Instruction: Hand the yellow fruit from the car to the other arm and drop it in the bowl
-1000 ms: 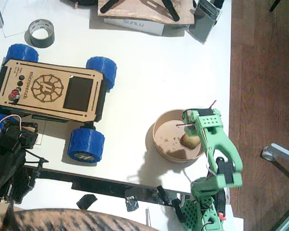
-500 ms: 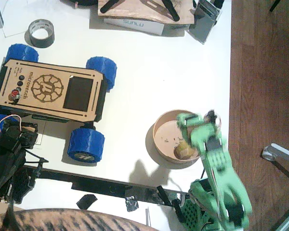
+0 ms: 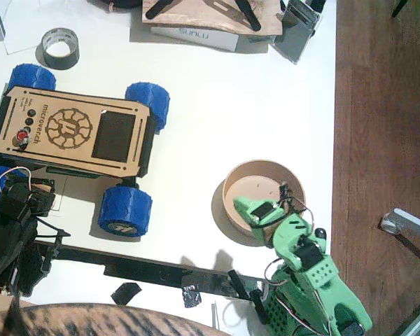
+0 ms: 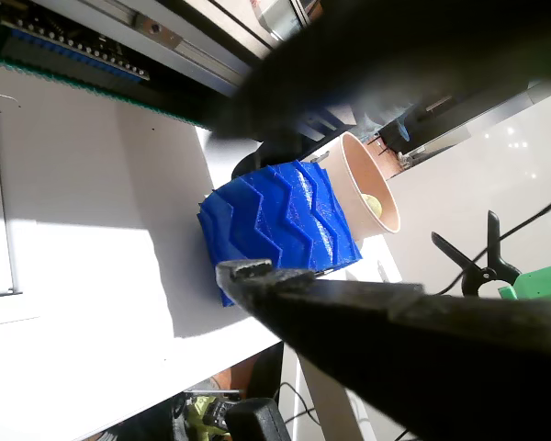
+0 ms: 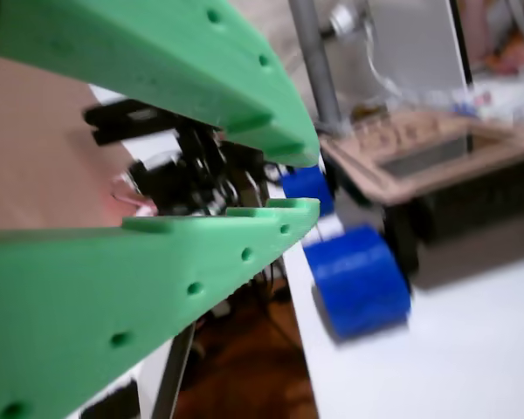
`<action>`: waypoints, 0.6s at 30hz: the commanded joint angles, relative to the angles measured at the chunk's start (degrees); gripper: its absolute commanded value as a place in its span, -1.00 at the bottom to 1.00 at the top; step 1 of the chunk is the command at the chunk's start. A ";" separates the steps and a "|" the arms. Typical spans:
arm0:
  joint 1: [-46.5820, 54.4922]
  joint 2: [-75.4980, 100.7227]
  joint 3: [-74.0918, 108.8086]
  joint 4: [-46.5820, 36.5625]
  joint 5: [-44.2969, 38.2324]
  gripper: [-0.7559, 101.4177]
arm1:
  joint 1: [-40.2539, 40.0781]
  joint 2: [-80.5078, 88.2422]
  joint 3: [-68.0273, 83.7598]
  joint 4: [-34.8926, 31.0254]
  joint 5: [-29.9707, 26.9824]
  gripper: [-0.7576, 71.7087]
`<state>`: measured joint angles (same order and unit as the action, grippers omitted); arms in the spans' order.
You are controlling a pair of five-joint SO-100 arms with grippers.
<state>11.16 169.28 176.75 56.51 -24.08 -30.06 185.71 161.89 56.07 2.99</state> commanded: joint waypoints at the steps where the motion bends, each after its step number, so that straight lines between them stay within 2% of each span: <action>1: -0.18 0.26 -0.18 0.44 0.35 -0.85 | 0.00 0.62 3.34 -1.58 0.70 -0.98; 2: -0.18 0.18 -0.18 0.44 0.35 -0.98 | 0.09 0.62 5.10 -1.58 0.70 -0.98; 7: -0.18 0.18 -0.18 0.44 0.35 -0.98 | 1.05 0.62 10.02 -1.41 -0.79 -0.98; 13: -0.18 0.18 -0.18 0.53 0.35 -0.98 | 4.31 0.53 11.07 0.70 2.20 -0.98; 18: -0.18 0.18 -0.18 0.53 0.35 -0.98 | 4.48 0.53 10.90 1.58 2.02 -0.98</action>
<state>11.16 169.28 176.75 56.51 -24.08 -26.10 185.98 173.14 57.30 4.57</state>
